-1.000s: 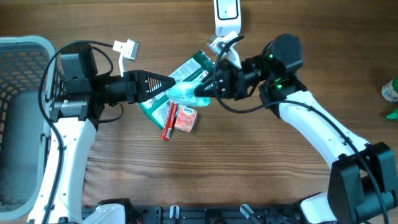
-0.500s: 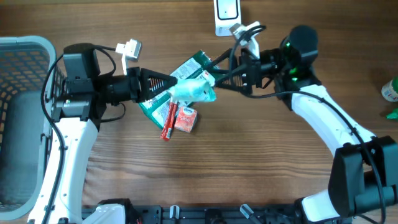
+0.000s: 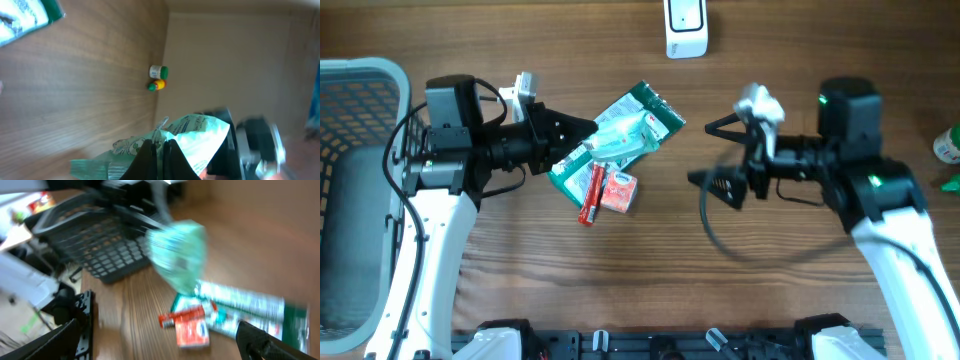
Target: Scan the item barcode
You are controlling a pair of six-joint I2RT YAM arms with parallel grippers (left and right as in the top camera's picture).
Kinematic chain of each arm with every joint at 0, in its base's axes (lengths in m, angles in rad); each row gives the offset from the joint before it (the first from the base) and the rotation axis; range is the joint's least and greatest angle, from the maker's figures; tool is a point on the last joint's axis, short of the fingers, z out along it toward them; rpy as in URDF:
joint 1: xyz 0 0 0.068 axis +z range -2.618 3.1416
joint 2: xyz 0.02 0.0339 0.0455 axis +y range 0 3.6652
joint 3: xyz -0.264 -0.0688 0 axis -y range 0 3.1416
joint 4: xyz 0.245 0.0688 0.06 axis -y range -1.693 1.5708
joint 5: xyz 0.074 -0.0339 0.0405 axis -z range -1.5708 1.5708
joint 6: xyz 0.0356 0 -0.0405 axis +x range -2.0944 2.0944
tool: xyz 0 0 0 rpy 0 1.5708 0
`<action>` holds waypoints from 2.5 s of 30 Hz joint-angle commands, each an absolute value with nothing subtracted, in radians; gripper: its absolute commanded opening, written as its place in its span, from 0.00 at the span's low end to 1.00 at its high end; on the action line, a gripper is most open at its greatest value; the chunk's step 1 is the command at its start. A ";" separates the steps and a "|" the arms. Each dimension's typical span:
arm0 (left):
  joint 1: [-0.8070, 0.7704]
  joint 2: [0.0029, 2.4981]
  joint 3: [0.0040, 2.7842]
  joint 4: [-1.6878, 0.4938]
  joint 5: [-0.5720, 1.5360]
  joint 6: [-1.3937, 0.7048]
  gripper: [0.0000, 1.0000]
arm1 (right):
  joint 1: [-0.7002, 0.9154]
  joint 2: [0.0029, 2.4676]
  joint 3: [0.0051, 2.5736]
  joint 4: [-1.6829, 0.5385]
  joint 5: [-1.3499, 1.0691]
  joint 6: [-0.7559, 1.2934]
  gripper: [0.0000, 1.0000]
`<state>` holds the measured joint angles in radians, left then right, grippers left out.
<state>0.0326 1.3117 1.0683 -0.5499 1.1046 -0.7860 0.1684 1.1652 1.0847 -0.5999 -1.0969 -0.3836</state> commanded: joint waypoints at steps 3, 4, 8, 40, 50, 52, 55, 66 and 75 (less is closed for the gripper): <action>0.030 1.302 1.070 -0.547 1.149 -1.095 0.04 | 0.173 1.243 1.092 -0.520 -1.298 -0.580 1.00; 0.030 1.302 1.070 -0.547 1.163 -1.113 0.04 | 0.174 1.307 1.092 -0.434 -1.362 -0.524 1.00; 0.030 1.302 1.070 -0.547 1.208 -1.116 0.04 | 0.204 1.497 1.092 -0.059 -1.442 -0.167 1.00; 0.030 1.302 1.069 -0.547 1.176 -0.723 0.70 | 0.349 1.655 1.093 0.340 -1.174 0.570 0.04; -0.242 1.146 1.069 -1.053 0.093 -0.527 1.00 | 0.238 1.470 1.093 -0.477 -0.850 0.168 0.05; -0.343 1.045 1.070 -1.108 -0.072 -0.622 1.00 | 0.238 1.389 1.093 -0.588 -0.846 0.084 0.05; -0.429 0.893 1.069 -1.180 -0.130 -0.652 1.00 | 0.238 1.242 1.093 -0.720 -0.846 -0.004 0.05; -0.430 0.838 1.069 -1.228 -0.129 -0.652 1.00 | 0.238 0.934 1.093 -0.910 -0.845 -0.105 0.05; -0.430 0.838 1.069 -1.228 -0.129 -0.652 1.00 | 0.238 0.923 1.091 -0.815 -0.460 -0.102 0.05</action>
<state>-0.4248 0.8379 1.0664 -1.2308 -0.1081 -0.6384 0.2367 0.8867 1.0832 -0.9272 -0.6334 -0.0929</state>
